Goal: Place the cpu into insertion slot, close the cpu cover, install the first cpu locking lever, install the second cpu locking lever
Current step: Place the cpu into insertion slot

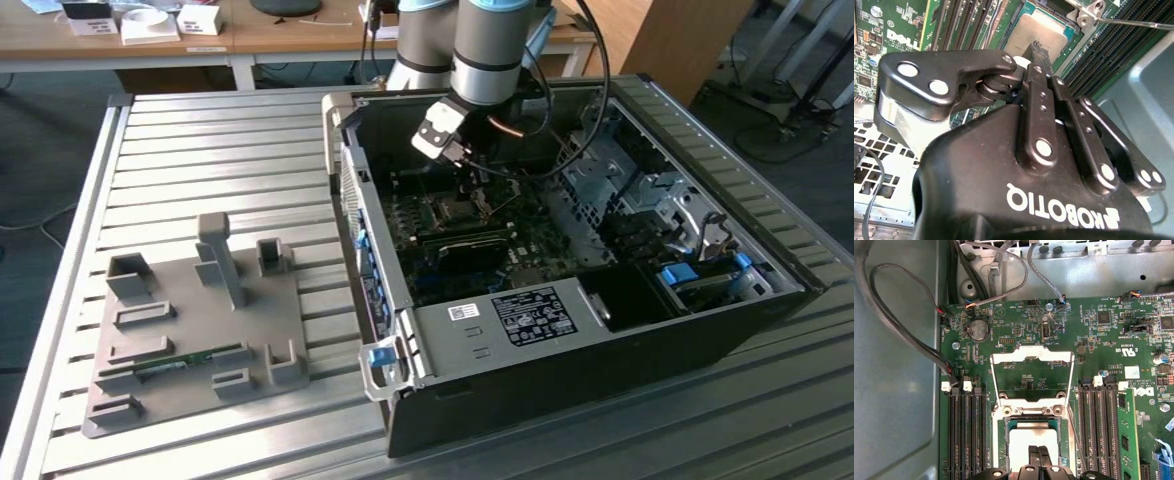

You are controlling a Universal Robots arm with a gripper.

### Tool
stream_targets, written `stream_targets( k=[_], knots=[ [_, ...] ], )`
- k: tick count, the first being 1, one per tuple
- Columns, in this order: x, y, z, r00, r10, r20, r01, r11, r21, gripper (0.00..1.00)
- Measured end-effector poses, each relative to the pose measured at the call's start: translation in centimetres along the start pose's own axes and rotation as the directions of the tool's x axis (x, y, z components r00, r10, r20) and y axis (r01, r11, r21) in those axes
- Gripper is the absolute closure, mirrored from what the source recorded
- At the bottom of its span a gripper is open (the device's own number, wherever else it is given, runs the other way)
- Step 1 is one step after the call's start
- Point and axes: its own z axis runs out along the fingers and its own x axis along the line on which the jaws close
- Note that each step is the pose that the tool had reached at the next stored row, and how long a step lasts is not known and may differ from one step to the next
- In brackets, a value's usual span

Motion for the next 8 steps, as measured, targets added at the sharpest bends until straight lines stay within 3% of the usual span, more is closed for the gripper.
stream_targets(
  k=[8],
  knots=[
    [-0.01, -0.03, 0.55, 1.0000, 0.000, 0.0000, 0.000, 1.0000, 0.0001, 0.89]
  ],
)
